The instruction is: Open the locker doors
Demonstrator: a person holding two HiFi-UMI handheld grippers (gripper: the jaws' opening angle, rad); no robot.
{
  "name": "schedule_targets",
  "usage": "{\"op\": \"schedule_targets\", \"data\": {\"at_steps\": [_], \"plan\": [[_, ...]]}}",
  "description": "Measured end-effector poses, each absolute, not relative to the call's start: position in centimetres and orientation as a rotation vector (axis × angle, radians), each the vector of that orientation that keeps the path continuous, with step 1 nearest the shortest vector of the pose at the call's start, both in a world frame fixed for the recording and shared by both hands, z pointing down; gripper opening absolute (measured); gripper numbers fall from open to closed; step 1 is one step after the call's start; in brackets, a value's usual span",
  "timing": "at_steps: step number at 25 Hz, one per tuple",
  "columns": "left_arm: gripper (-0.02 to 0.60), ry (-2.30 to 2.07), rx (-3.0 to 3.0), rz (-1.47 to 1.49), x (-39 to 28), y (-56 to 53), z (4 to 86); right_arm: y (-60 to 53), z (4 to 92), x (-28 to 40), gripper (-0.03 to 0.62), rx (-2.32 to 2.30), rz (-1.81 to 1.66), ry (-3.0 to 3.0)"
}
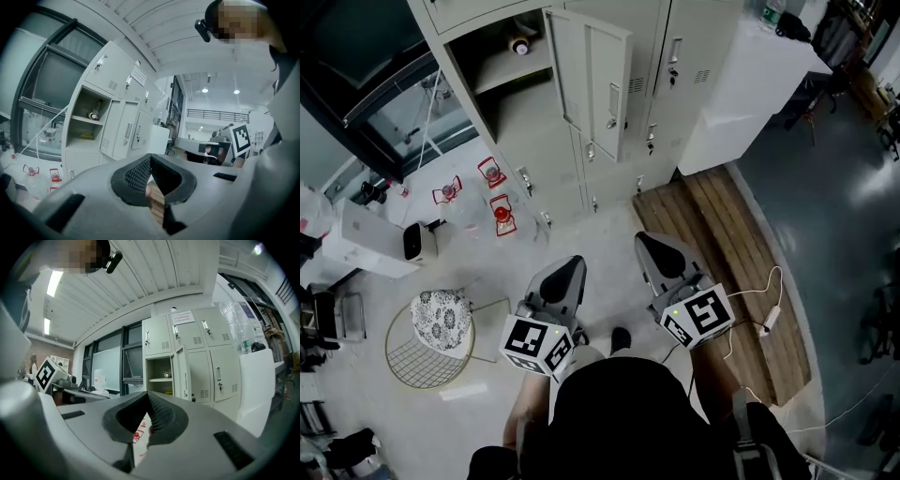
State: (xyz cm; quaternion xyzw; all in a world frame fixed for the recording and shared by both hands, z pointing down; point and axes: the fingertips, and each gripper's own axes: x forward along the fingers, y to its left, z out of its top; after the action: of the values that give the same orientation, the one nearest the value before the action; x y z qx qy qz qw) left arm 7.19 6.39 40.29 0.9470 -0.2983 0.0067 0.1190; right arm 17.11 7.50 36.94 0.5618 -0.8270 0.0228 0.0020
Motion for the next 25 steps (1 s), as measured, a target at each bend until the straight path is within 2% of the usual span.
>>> {"op": "schedule_targets", "data": {"at_steps": [8,25], "plan": [[0.017,-0.894,2.774,0.002,8.0,9.6,39.9,10.0,37.7,17.4,0.005,1.751,0.061,-2.604],[0.017,-0.939,2.769,-0.01,7.2,9.4,39.4,10.2,37.9,16.5,0.005,1.729,0.063,-2.623]]}}
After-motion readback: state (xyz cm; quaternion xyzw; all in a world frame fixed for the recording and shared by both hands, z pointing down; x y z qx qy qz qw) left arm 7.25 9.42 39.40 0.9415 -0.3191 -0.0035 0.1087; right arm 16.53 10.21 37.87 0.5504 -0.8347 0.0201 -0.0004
